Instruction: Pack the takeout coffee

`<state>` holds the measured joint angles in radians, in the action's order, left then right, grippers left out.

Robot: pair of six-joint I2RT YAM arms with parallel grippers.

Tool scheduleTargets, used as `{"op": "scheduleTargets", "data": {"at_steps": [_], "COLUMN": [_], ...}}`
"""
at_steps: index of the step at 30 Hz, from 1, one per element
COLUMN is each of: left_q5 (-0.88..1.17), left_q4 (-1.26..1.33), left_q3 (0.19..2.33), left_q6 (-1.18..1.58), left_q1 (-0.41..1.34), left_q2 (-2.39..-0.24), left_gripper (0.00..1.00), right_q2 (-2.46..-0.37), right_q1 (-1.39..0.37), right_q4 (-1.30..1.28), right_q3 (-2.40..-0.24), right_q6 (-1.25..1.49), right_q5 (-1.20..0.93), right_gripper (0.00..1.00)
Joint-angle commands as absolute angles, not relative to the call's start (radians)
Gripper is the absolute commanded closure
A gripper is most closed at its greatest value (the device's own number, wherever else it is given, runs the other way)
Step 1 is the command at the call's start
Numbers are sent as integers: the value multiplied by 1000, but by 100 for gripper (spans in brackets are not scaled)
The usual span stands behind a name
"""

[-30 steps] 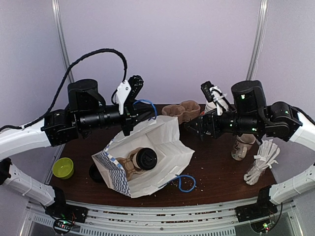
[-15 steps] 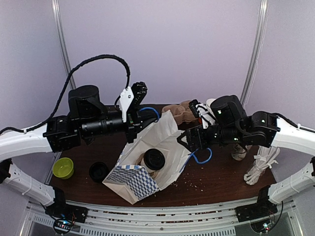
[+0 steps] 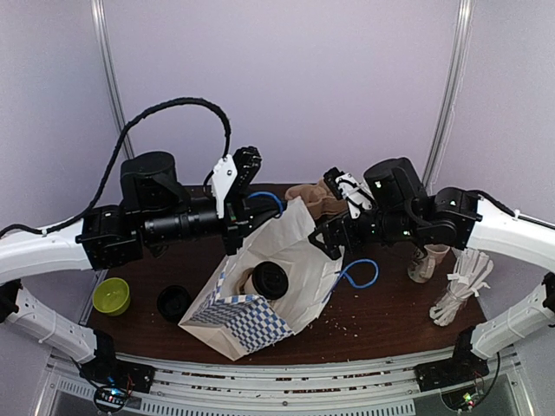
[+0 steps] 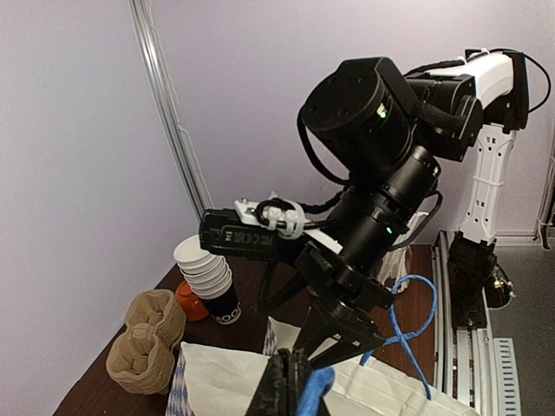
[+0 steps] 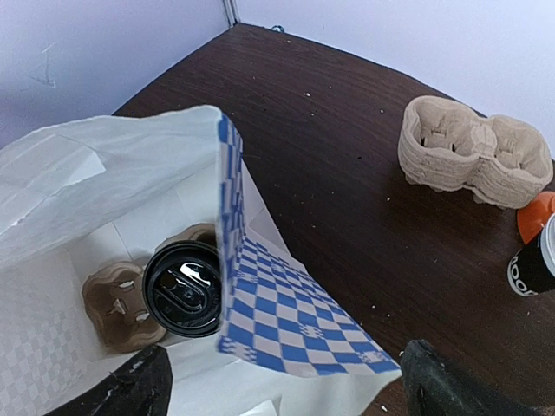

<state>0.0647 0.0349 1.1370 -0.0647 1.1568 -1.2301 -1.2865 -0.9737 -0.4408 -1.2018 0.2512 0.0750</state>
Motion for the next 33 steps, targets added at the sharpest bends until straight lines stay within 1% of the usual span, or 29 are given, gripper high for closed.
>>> {"op": "scheduleTargets", "data": {"at_steps": [1,4,9,21,26,30,33], "left_q5": [61,65,67,63,53,43,40], "left_q4": [72,73,74,79,78,78,78], "left_q3": [1163,1166,1172,1173,1175,1177,1178], "left_q6": [-80,-81,-83,-83,-84,-84,-78], "left_q1": [1164,1166,1173,1186,1189,1189,1189], "left_q2": [-1235,-1239,-1240,-1244,-1245,-1243,-1247], "left_gripper": [100,100,100,100,100,100,100], "right_q2": [-1247,-1280,-1331,-1391,-1378,-1340,-1304], "right_q1": [-966,-961,-935,-919,-919,-919,-919], "right_q4": [-437,-474,-488,-449,-472,-500,-522], "right_q3": [-1253,-1290,-1315,-1322,-1326,-1325,-1322], "right_q6": [164,146,147,165,166,168,170], "right_q5": [8,-21,-60,-153,-143,-114,-92], "right_gripper": [3,4,16,64,82,100,100]}}
